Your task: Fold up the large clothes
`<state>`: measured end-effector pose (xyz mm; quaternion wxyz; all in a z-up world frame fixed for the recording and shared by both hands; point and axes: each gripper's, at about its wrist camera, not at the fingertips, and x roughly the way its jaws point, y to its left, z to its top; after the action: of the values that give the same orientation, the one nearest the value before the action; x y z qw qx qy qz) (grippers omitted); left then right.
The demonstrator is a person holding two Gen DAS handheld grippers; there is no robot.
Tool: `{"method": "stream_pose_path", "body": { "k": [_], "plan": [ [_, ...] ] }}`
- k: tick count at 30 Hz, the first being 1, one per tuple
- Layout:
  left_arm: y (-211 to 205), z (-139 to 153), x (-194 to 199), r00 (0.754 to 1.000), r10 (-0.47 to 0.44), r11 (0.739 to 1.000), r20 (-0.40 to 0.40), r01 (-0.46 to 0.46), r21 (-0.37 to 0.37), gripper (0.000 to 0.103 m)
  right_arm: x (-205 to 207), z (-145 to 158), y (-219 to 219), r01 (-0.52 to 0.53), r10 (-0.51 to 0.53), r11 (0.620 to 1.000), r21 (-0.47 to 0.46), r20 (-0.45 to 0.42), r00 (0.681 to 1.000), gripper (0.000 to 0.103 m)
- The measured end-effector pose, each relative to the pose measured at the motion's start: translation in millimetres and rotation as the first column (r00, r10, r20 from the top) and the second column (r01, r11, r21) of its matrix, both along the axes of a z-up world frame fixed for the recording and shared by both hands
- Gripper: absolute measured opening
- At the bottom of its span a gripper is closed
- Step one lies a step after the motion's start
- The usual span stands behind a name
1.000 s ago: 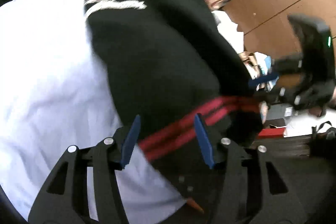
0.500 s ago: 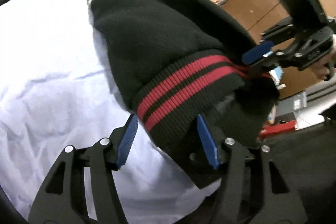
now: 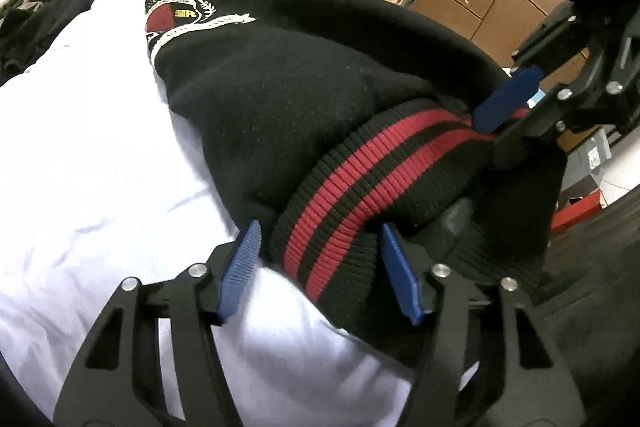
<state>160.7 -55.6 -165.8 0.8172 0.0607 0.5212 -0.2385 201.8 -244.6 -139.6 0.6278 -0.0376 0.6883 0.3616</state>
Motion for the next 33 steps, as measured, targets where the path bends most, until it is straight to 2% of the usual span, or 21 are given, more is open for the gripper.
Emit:
{"method": "stream_pose_path", "body": {
  "k": [1, 4, 9, 11, 12, 13, 15, 17, 19, 21, 22, 24, 25, 27, 28, 29, 31, 33],
  "plan": [
    [-0.5, 0.9, -2.8, 1.0, 0.002, 1.0, 0.0, -0.002, -0.002, 0.049, 0.6, 1.4, -1.4, 0.01, -0.01, 1.0, 0.005, -0.003, 1.0, 0.043],
    [2.7, 1.6, -9.5, 0.999, 0.039, 0.999, -0.028, -0.039, -0.029, 0.037, 1.1, 3.6, -4.5, 0.034, -0.034, 0.999, 0.012, -0.011, 0.999, 0.045],
    [11.1, -4.0, -6.1, 0.992, 0.078, 0.991, -0.102, -0.089, -0.103, 0.03, 2.6, 7.1, -11.4, 0.061, -0.061, 0.998, 0.014, 0.005, 0.998, 0.045],
    [9.5, -5.5, -0.6, 0.99, 0.071, 0.989, -0.12, -0.085, -0.118, 0.025, 4.0, 10.2, -10.0, 0.057, -0.058, 0.998, 0.011, 0.039, 0.998, 0.049],
    [13.5, -6.6, 2.5, 0.985, 0.083, 0.983, -0.15, -0.106, -0.151, 0.022, 7.9, 12.5, -7.7, 0.045, -0.046, 0.999, 0.007, 0.077, 0.996, 0.052],
    [19.5, -7.1, 4.6, 0.98, 0.098, 0.974, -0.174, -0.13, -0.184, 0.018, 10.2, 14.3, -4.8, 0.034, -0.035, 0.999, 0.009, 0.106, 0.994, 0.052],
    [26.3, -6.2, 0.1, 0.978, 0.097, 0.972, -0.183, -0.132, -0.193, 0.013, 22.4, 15.4, -0.9, 0.005, -0.006, 1.0, 0.006, 0.183, 0.983, 0.052],
    [31.5, -8.6, -5.6, 0.971, 0.105, 0.967, -0.215, -0.15, -0.206, 0.011, 47.3, 9.7, 3.1, -0.002, 0.001, 1.0, 0.004, 0.212, 0.977, 0.044],
    [34.0, -8.4, -11.3, 0.968, 0.107, 0.966, -0.227, -0.155, -0.206, 0.011, 82.4, 8.7, 5.6, 0.019, -0.017, 1.0, -0.004, 0.271, 0.962, 0.023],
    [38.2, -4.8, -10.2, 0.962, 0.126, 0.959, -0.24, -0.18, -0.219, 0.011, 120.2, 8.1, 8.5, 0.049, -0.031, 0.998, -0.04, 0.358, 0.933, 0.017],
    [39.7, -2.8, -8.8, 0.96, 0.134, 0.956, -0.244, -0.19, -0.222, 0.011, 151.6, 4.6, 5.0, 0.096, -0.059, 0.993, -0.069, 0.409, 0.911, 0.017],
    [38.7, 2.1, -4.4, 0.961, 0.133, 0.958, -0.244, -0.187, -0.217, 0.011, 191.4, -4.1, -3.0, 0.171, -0.116, 0.981, -0.091, 0.433, 0.894, 0.017],
    [36.7, 4.0, -2.5, 0.963, 0.125, 0.961, -0.24, -0.178, -0.211, 0.011, 219.3, -12.4, -12.3, 0.226, -0.16, 0.969, -0.104, 0.438, 0.884, 0.017],
    [34.6, 8.9, 0.9, 0.965, 0.108, 0.965, -0.238, -0.16, -0.21, 0.011, 254.2, -33.5, -26.8, 0.284, -0.202, 0.947, -0.148, 0.413, 0.888, 0.017],
    [34.5, 11.0, 3.2, 0.964, 0.099, 0.963, -0.246, -0.155, -0.221, 0.011, 273.5, -58.2, -39.7, 0.306, -0.227, 0.934, -0.184, 0.355, 0.907, 0.005],
    [35.1, 12.4, 5.0, 0.961, 0.092, 0.962, -0.259, -0.153, -0.226, 0.012, 284.0, -77.6, -47.2, 0.303, -0.242, 0.934, -0.189, 0.29, 0.926, 0.002],
    [39.5, 14.1, 6.4, 0.954, 0.083, 0.957, -0.287, -0.156, -0.243, 0.013, 294.9, -103.4, -51.4, 0.29, -0.248, 0.938, -0.192, 0.212, 0.945, 0.002],
    [45.6, 15.8, 7.5, 0.946, 0.086, 0.954, -0.311, -0.169, -0.248, 0.014, 303.7, -117.9, -47.4, 0.264, -0.23, 0.942, -0.205, 0.176, 0.957, 0.002]
  ]
}}
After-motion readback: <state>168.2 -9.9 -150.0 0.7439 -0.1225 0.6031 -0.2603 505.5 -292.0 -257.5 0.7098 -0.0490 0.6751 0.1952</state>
